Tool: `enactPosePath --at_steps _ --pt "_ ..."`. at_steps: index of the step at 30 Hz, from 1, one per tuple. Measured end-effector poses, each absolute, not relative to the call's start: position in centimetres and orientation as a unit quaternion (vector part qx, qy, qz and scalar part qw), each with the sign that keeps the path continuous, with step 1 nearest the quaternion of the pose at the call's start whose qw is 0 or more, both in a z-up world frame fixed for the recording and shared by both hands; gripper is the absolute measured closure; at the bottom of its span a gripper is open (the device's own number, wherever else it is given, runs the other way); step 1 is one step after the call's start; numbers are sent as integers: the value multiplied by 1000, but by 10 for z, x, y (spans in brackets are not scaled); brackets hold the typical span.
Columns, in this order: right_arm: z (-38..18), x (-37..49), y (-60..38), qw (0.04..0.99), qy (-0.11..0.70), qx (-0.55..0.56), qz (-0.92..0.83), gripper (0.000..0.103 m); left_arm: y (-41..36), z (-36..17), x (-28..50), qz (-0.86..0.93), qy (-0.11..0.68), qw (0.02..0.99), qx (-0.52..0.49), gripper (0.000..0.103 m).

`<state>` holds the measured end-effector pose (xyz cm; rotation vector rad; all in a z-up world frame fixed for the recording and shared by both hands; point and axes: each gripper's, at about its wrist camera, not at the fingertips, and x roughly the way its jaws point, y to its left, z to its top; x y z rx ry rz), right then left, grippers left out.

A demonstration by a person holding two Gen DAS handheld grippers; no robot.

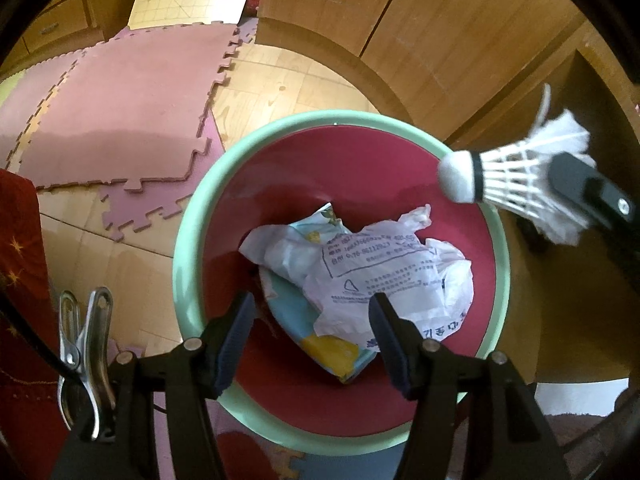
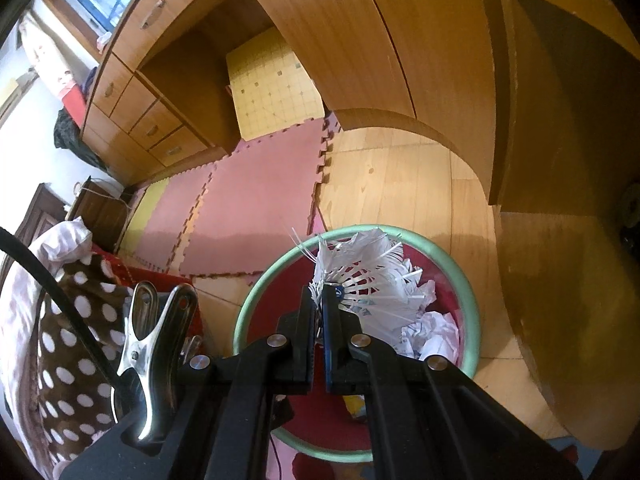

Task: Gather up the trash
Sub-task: 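Open the right tool to drop the white shuttlecock into the bucket, then move both tools back up to the wooden shelf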

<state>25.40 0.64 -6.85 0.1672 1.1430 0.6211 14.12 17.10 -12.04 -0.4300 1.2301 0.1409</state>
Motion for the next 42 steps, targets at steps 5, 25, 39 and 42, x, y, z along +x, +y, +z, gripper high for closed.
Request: enactPosePath --at_steps 5,25,39,42 --pt "-74 259 16 794 532 71 285 99 171 -120 140 64 572 793 -202 40" --pt "-65 257 16 793 523 87 299 84 169 -115 140 61 567 793 -214 40" --pt "-38 234 -2 799 497 65 334 80 155 -88 125 53 550 808 -204 40" --pt "-30 228 -7 800 488 62 343 80 151 -80 122 54 545 812 -200 40"
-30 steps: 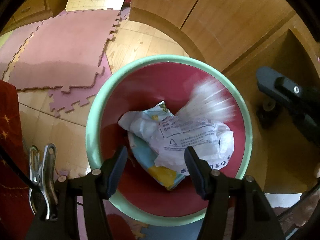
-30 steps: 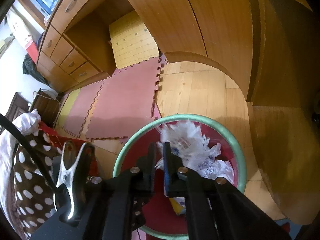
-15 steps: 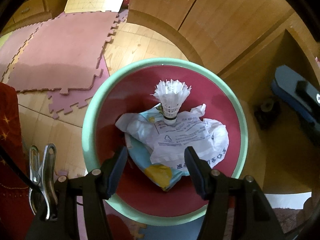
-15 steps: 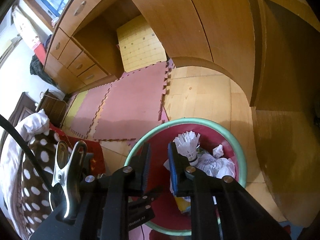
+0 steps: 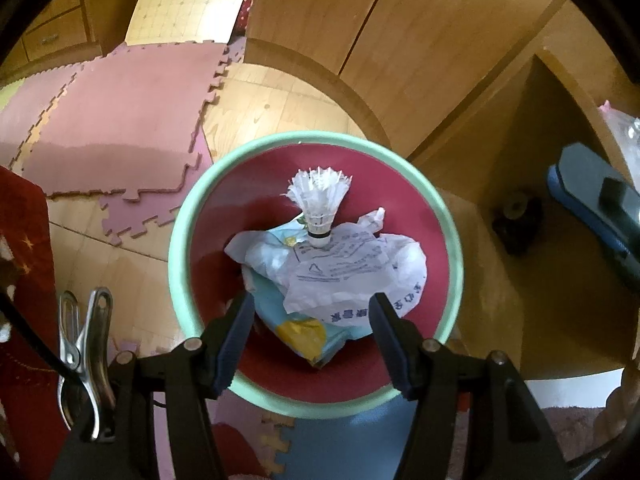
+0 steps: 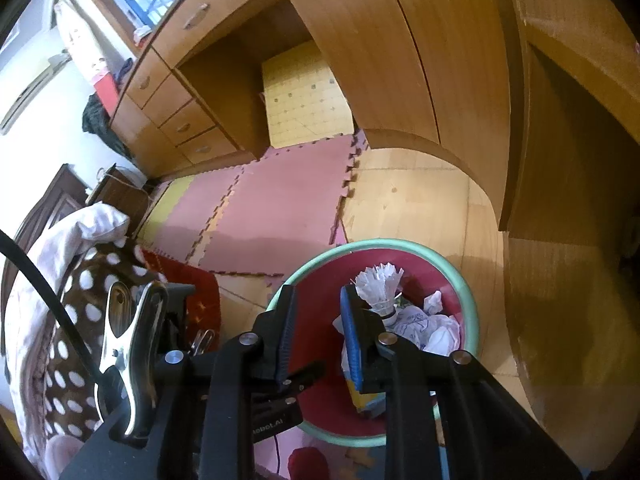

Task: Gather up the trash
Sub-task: 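Move both tools back up to the wooden shelf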

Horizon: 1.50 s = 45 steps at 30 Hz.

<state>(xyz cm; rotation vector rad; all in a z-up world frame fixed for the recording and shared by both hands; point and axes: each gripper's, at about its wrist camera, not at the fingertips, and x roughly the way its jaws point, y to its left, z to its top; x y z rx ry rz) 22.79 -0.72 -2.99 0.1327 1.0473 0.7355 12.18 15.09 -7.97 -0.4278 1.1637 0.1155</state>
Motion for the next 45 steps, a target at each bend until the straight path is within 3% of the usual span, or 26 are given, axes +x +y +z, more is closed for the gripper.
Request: enactPosePath --at_steps 22,45 --pt "28 179 -87 823 426 56 371 79 91 11 111 13 488 857 -168 40" --pt "100 132 -257 917 299 103 242 74 -54 104 170 -85 441 887 -107 40"
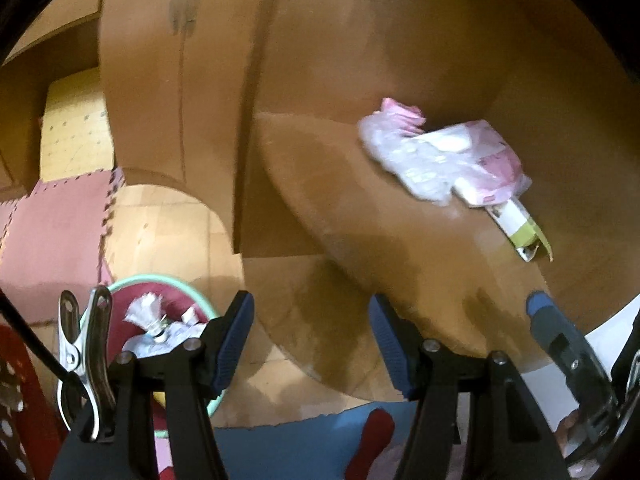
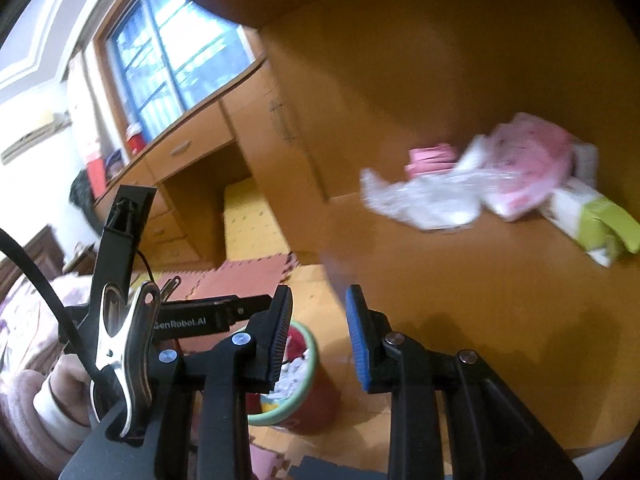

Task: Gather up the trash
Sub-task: 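Move both tools back up to the wooden shelf, then grasp the clear plastic bag with the left tool while the right grasps the white foam sheet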

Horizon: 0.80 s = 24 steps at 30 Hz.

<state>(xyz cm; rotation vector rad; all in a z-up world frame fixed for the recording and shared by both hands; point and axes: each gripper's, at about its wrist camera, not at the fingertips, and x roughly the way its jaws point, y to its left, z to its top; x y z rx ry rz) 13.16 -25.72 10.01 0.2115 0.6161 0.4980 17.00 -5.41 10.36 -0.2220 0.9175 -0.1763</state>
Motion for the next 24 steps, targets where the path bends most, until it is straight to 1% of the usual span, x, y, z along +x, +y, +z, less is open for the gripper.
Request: enactPosePath --at_steps 12,16,20,24 --pt "107 125 -323 935 277 146 165 73 -132 132 232 -118 413 900 -71 38" --pt "104 126 -335 937 276 155 148 73 -148 131 254 -118 411 902 -66 38" --pt "101 128 -345 937 279 157 137 73 -159 127 271 -114 414 900 -67 33" --pt "97 127 -358 938 282 163 120 73 -168 121 290 -96 416 903 -49 32"
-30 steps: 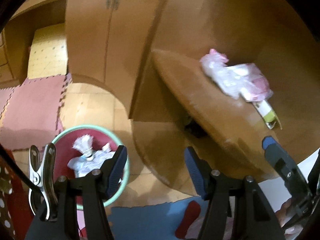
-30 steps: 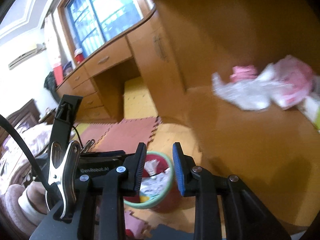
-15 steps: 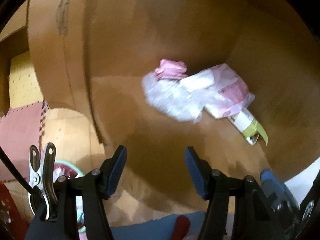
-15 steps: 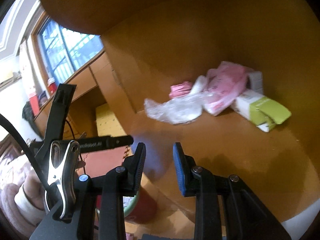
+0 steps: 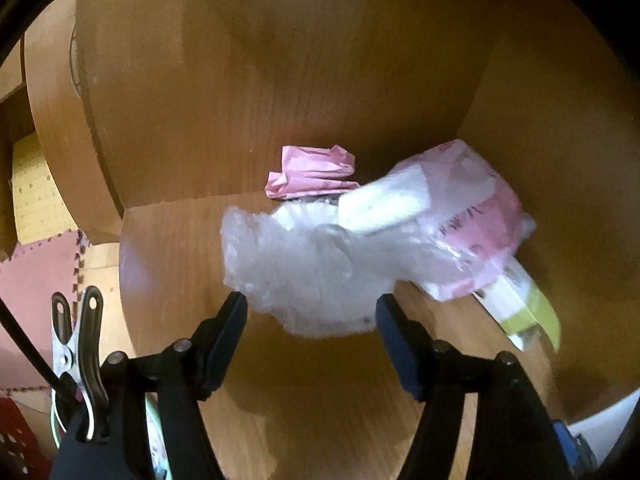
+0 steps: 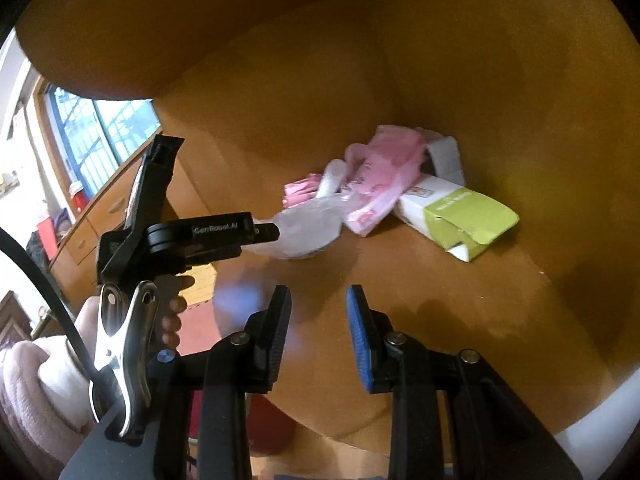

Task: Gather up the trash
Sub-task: 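Grasp the clear plastic bag with the left tool while the right grasps the white foam sheet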

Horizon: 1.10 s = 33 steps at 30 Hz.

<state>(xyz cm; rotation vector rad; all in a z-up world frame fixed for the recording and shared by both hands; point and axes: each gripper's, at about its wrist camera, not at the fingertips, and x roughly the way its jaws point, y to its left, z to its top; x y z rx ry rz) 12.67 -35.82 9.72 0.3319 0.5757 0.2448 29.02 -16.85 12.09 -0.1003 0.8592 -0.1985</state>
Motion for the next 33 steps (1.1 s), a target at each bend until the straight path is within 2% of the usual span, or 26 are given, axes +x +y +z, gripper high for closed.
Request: enactPosePath --at_steps 5,16,18,19,21,25,27,33 --pt "93 123 -375 937 282 178 104 73 -175 116 311 -72 408 910 -29 24" --pt "93 121 -388 935 279 193 99 73 -183 96 344 -44 433 900 -37 25" --pt "92 121 -389 935 280 194 98 73 -184 92 345 -46 436 898 -37 34" --pt "92 121 -389 935 280 194 98 73 -185 91 345 -46 433 900 -32 35" --pt "92 121 -389 935 281 194 97 73 -187 90 341 -56 425 903 -28 48" --pt "92 123 -389 934 282 196 95 73 -182 91 334 -63 419 905 -23 62" --pt "91 125 -389 933 284 197 95 73 -177 91 329 -69 419 905 -25 74" --pt "91 127 -387 933 286 196 92 73 -162 89 299 -105 421 901 -27 81"
